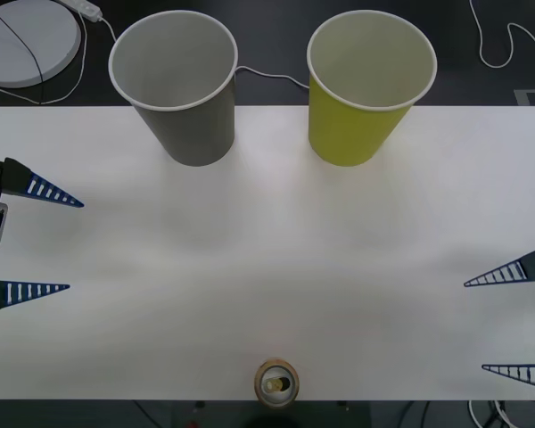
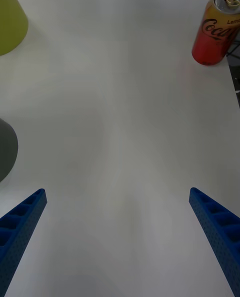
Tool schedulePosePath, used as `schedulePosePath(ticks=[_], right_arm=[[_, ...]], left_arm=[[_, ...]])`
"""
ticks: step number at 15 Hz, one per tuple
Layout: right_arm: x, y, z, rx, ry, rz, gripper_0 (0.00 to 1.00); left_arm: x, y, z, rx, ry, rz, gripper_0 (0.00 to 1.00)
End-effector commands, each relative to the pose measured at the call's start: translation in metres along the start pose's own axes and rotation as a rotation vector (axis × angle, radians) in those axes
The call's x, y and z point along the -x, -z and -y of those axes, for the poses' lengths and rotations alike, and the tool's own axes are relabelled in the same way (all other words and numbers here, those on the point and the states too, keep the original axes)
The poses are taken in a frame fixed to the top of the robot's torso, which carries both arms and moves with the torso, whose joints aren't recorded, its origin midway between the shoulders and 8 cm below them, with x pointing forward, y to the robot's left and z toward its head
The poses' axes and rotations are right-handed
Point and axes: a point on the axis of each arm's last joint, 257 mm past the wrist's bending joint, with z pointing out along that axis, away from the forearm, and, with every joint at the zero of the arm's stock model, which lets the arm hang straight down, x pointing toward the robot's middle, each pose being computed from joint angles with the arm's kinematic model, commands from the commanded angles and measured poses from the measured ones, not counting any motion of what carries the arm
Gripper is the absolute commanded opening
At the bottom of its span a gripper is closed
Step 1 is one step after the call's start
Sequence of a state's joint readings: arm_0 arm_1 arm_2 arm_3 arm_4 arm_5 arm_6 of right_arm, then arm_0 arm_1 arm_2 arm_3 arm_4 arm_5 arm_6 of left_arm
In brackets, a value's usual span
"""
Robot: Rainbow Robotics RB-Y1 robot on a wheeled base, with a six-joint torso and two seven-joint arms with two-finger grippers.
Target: Put the can into the green bin and the plastic bottle into the gray bin
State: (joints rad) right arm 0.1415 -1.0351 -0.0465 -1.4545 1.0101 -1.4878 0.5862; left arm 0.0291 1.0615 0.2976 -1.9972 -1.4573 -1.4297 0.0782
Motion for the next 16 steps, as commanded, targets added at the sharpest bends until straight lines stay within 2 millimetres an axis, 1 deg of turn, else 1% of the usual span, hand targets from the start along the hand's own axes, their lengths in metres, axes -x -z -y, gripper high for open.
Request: schedulePosePath(ticks=[1, 3, 5, 7, 9, 11, 15, 16], right_arm=[[-0.006, -0.013, -0.012, 0.030, -0.031, 0.076, 1.00], [-0.014, -0.023, -0.018, 0.045, -0.052, 0.118, 1.00], [-0.026, -0.039, -0.019, 0.037, -0.076, 0.138, 1.00], [-0.030, -0.055, -0.025, 0.041, -0.108, 0.163, 1.00], [-0.030, -0.072, -0.033, 0.046, -0.130, 0.195, 1.00], [-0.025, -0.087, -0.039, 0.055, -0.138, 0.225, 1.00], [-0.013, -0.117, -0.057, 0.091, -0.169, 0.288, 1.00], [-0.011, -0.129, -0.063, 0.103, -0.180, 0.299, 1.00]], left_arm=[[0.000, 0.000, 0.000, 0.000, 0.000, 0.000, 1.00], [0.000, 0.000, 0.000, 0.000, 0.000, 0.000, 1.00], [0.000, 0.000, 0.000, 0.000, 0.000, 0.000, 1.00], [0.000, 0.000, 0.000, 0.000, 0.000, 0.000, 1.00], [0.000, 0.000, 0.000, 0.000, 0.000, 0.000, 1.00], [0.000, 0.000, 0.000, 0.000, 0.000, 0.000, 1.00], [0.000, 0.000, 0.000, 0.000, 0.000, 0.000, 1.00], [0.000, 0.000, 0.000, 0.000, 0.000, 0.000, 1.00]])
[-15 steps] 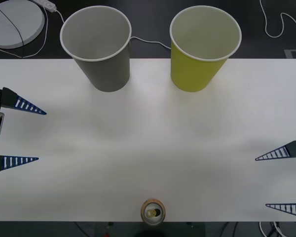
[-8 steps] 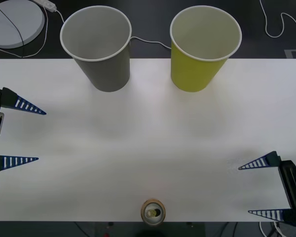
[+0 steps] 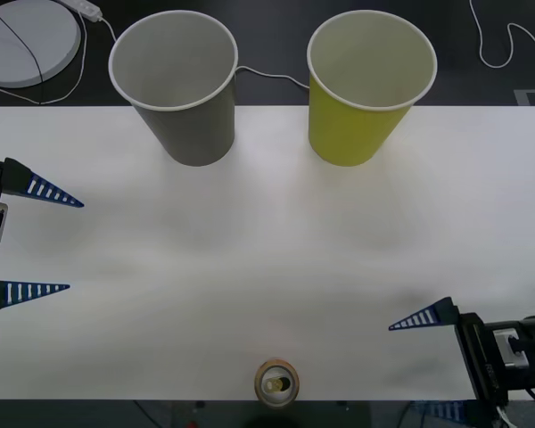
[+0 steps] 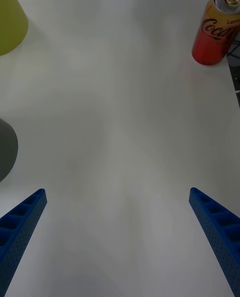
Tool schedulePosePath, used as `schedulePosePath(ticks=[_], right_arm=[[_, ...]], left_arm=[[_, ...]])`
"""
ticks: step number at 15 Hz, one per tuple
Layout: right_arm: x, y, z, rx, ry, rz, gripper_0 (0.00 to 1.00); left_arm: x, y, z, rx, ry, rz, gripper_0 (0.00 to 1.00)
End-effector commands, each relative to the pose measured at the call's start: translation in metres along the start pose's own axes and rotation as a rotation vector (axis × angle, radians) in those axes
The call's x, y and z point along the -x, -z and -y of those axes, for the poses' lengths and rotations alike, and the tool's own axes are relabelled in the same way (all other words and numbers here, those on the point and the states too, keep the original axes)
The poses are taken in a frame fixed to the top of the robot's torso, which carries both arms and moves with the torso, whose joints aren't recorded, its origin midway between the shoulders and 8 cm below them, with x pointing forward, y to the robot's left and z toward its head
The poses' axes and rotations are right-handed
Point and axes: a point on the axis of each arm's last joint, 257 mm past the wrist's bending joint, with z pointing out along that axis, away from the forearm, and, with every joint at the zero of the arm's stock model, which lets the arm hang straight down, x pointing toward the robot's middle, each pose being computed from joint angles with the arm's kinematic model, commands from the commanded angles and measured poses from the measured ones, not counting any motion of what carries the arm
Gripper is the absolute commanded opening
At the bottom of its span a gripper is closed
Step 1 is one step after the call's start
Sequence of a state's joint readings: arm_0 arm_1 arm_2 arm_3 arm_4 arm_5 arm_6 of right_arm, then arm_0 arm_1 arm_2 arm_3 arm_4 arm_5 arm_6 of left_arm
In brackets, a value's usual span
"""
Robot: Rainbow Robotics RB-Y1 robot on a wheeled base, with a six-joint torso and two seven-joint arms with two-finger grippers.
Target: Put the can into the green bin and the plastic bottle into the gray bin
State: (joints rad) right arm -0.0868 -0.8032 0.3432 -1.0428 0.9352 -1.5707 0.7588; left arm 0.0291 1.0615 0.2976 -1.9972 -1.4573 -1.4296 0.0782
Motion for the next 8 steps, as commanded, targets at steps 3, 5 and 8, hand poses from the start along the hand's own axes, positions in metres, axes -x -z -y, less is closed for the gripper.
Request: schedulePosePath(ticks=[3, 5, 8], right_arm=[[-0.004, -0.045, -0.011, 0.015, -0.019, 0.047, 1.00], [-0.005, -0.058, -0.012, 0.009, -0.020, 0.056, 1.00], [-0.007, -0.082, -0.013, -0.002, -0.019, 0.070, 1.00]], left_arm=[[0.000, 0.000, 0.000, 0.000, 0.000, 0.000, 1.00], [0.000, 0.000, 0.000, 0.000, 0.000, 0.000, 1.00], [0.000, 0.000, 0.000, 0.000, 0.000, 0.000, 1.00]])
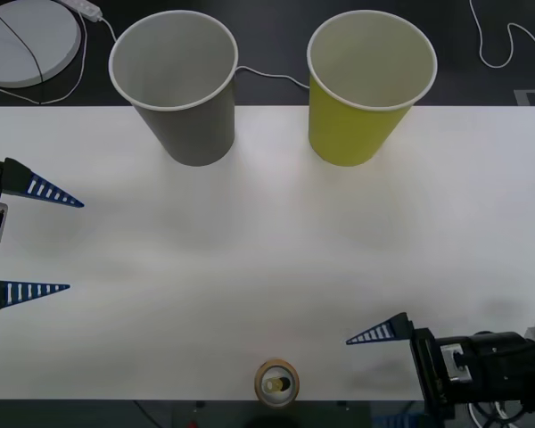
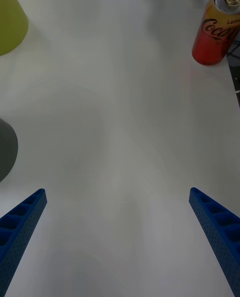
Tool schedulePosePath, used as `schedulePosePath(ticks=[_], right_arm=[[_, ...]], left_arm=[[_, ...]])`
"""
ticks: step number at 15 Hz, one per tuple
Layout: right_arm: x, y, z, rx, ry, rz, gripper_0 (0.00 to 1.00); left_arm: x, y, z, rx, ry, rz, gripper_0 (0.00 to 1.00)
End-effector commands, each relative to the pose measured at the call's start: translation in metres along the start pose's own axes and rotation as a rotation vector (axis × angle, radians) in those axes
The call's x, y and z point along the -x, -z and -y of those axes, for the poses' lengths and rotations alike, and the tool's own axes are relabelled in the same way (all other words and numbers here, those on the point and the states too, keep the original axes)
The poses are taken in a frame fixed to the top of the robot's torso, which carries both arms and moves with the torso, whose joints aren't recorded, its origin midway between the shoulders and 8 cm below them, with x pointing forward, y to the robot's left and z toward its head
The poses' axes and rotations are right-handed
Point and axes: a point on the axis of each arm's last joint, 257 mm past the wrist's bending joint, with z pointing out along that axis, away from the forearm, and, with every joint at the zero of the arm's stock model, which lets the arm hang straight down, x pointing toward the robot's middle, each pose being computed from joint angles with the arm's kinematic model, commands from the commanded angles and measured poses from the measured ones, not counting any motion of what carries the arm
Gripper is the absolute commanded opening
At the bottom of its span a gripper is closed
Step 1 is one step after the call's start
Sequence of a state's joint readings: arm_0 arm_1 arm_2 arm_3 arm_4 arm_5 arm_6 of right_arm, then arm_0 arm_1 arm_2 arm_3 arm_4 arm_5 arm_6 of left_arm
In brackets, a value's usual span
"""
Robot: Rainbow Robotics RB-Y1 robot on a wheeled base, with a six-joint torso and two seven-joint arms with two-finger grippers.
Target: Put the can into the green bin and the plastic bottle into the gray bin
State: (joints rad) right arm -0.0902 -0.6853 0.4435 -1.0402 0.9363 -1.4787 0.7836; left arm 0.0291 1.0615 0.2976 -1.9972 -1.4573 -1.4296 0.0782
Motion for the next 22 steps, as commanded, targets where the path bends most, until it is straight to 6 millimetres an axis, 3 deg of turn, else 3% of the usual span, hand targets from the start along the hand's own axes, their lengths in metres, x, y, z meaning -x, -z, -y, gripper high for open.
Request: schedulePosePath(ticks=[1, 7, 16, 22], right_arm=[[-0.003, -0.021, 0.001, -0.015, 0.013, 0.012, 1.00], [-0.011, -0.058, 0.014, -0.063, 0.117, -0.002, 1.00], [-0.013, -0.120, 0.009, -0.067, 0.138, 0.006, 1.00], [-0.012, -0.145, 0.013, -0.088, 0.156, 0.006, 1.00]], left_arm=[[0.000, 0.000, 0.000, 0.000, 0.000, 0.000, 1.00], [0.000, 0.000, 0.000, 0.000, 0.000, 0.000, 1.00], [0.000, 0.000, 0.000, 0.000, 0.000, 0.000, 1.00], [0.000, 0.000, 0.000, 0.000, 0.000, 0.000, 1.00]])
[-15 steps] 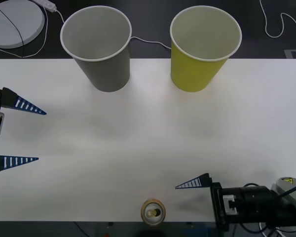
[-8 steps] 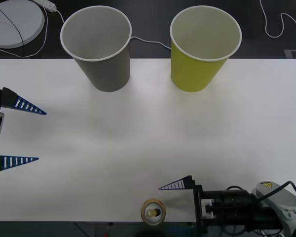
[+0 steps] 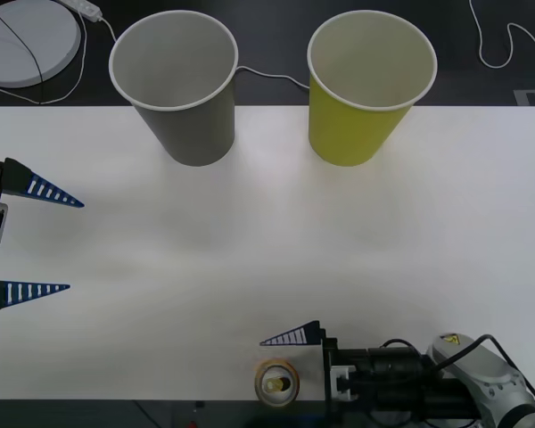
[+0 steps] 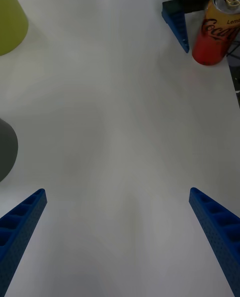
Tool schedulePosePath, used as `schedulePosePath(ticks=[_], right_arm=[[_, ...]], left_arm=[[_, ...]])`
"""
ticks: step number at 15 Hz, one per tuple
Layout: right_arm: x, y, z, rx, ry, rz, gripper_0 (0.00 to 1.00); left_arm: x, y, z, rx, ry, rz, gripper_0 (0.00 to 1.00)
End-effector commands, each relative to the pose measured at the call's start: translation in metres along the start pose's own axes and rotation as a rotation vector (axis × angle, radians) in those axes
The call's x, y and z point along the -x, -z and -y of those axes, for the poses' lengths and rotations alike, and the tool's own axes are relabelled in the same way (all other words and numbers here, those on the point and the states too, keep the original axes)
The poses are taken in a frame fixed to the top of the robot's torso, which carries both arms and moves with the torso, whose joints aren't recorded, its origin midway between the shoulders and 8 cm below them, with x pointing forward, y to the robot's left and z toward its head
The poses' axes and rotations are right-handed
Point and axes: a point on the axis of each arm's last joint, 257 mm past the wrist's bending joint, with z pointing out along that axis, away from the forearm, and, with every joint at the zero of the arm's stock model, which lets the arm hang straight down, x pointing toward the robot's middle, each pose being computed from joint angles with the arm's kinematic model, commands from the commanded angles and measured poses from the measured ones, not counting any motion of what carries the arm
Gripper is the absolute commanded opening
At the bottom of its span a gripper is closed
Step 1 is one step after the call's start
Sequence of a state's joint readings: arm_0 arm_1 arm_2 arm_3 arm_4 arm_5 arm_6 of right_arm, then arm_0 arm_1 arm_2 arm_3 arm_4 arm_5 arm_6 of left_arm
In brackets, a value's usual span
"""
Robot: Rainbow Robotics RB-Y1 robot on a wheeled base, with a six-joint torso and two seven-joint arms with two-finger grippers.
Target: Put the can into the green bin and the plastic bottle into the gray bin
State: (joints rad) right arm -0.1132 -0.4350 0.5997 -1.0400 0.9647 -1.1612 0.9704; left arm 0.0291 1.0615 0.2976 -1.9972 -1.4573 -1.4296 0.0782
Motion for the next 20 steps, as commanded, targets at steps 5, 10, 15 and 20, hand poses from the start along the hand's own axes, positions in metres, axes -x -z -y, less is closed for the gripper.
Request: schedulePosePath(ticks=[5, 10, 15, 20], right_arm=[[-0.001, -0.008, 0.003, -0.010, 0.016, -0.007, 0.48], [-0.001, -0.008, 0.003, -0.009, 0.018, -0.008, 0.00], [-0.001, -0.006, 0.004, -0.005, 0.012, -0.010, 0.00], [0.011, 0.020, 0.023, 0.031, 0.003, -0.050, 0.00]], left_arm=[[0.000, 0.000, 0.000, 0.000, 0.000, 0.000, 1.00], [0.000, 0.000, 0.000, 0.000, 0.000, 0.000, 1.00], [0.000, 0.000, 0.000, 0.000, 0.000, 0.000, 1.00], [0.000, 0.000, 0.000, 0.000, 0.000, 0.000, 1.00]])
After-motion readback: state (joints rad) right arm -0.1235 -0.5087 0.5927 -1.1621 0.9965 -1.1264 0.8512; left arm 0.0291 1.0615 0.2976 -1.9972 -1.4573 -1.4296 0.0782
